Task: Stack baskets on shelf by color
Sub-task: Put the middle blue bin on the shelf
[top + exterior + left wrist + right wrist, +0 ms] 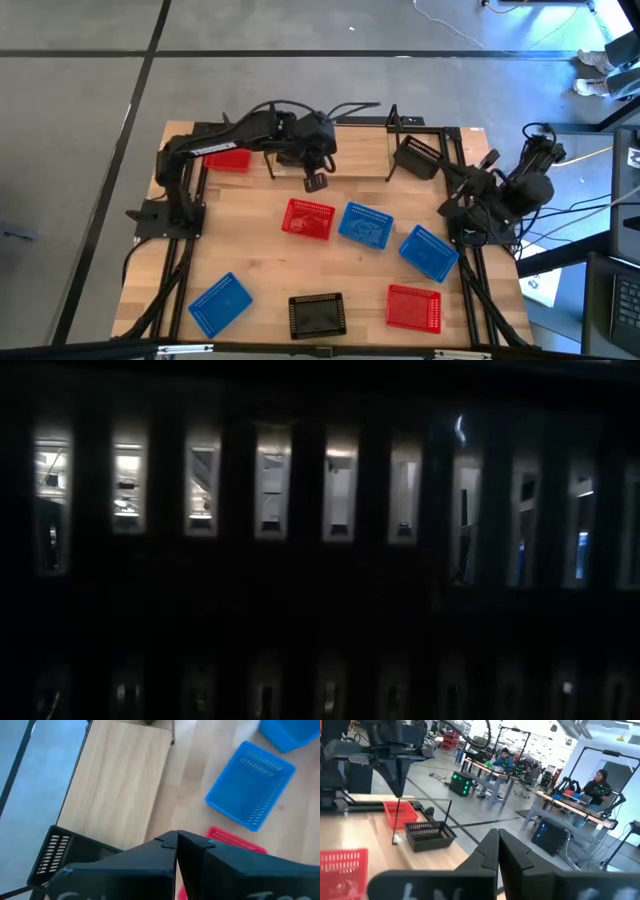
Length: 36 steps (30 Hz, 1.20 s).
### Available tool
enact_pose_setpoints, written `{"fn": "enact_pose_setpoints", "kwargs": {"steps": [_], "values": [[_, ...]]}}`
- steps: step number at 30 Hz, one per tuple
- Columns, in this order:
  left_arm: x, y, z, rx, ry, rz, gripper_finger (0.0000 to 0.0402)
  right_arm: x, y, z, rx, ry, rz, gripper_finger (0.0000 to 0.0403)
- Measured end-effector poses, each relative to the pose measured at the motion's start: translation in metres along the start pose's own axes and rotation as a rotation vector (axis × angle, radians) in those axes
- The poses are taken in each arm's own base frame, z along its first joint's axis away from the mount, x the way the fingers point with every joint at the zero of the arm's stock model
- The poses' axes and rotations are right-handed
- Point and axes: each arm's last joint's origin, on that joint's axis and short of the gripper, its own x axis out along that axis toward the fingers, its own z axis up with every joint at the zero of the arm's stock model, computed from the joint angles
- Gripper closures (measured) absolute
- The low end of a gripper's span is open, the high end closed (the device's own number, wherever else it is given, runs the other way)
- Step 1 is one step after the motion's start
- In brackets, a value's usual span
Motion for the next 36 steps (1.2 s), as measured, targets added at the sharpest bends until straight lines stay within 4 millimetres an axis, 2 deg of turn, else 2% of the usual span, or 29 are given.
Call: {"fn": "enact_pose_setpoints", "kwargs": {"steps": [5,8,12,17,20,25,31,36], "values": [[-0.013,-0.009,-0.003,0.023,-0.01,-0.004,0.0401,-0.002,0.006,0.027,0.023,-0.075,0.106,0.0397],[-0.017,-0.01,-0.005,0.028,-0.003,-0.006,0.0401,-0.005,0.009,0.034,0.055,-0.11,0.17,0.0397],[-0.022,-0.009,-0.006,0.031,0.002,-0.005,0.0401,-0.01,0.007,0.035,0.173,-0.148,0.268,0.0397],[-0.023,-0.009,-0.008,0.037,0.016,-0.007,0.0401,-0.016,0.004,0.026,0.289,-0.195,0.559,0.0397],[-0.027,-0.008,-0.01,0.043,0.022,-0.017,0.0401,-0.018,0.002,0.011,0.351,-0.101,0.751,0.0397],[-0.034,-0.007,-0.01,0.035,0.005,-0.033,0.0401,-0.02,-0.008,-0.002,0.339,0.198,0.957,0.0397],[-0.044,-0.01,-0.014,0.022,0.01,-0.05,0.0401,-0.017,-0.019,0.005,0.363,0.423,0.934,0.0397],[-0.054,-0.02,-0.019,0.034,0.031,-0.149,0.0401,-0.015,-0.021,0.002,0.369,0.709,0.823,0.0397]]}}
